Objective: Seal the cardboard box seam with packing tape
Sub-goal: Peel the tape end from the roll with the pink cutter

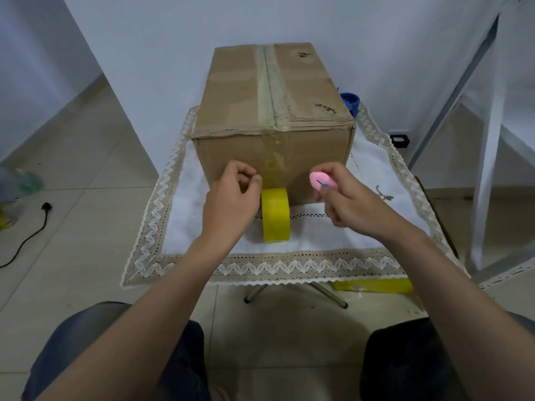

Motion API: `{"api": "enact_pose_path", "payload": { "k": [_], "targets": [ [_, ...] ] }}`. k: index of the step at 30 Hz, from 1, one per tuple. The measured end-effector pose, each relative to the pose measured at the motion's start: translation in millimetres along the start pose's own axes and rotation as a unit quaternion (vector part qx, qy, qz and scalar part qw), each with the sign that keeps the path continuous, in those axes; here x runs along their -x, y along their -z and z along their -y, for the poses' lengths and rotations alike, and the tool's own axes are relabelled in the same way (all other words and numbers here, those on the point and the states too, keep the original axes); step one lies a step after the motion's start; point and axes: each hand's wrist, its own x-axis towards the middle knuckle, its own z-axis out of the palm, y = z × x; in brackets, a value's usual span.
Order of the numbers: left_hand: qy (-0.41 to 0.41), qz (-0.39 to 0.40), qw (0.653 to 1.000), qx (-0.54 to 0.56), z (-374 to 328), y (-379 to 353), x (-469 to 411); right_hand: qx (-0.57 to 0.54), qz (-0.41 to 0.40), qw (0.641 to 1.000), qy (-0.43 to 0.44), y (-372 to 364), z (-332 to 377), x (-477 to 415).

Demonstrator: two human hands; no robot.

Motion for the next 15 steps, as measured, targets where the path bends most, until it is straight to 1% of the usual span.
{"api": "enact_pose_path", "payload": {
  "k": [2, 6, 9, 12, 15],
  "targets": [
    [0.009, 0.004, 1.0, -0.019, 1.9, -2.8, 2.5, 0.021, 0.019, 0.998, 0.051, -2.6, 9.4, -9.6],
    [0.031, 0.069, 0.997, -0.005, 9.9, -10.7, 8.0, 0.04, 0.018, 0.994, 0.105, -5.4, 16.3, -25.6],
    [0.058, 0.114, 0.99, 0.059, 9.8, -13.2, 7.9, 0.058, -0.004, 0.99, 0.126, -9.8, 9.8, -28.8],
    [0.096, 0.14, 0.975, 0.146, 7.3, -14.4, 8.4, 0.093, -0.018, 0.987, 0.132, -12.9, 2.9, -30.3],
    [0.113, 0.161, 0.961, 0.193, 6.3, -16.2, 11.2, 0.133, -0.031, 0.981, 0.141, -14.5, 0.9, -31.5]
  ]
}}
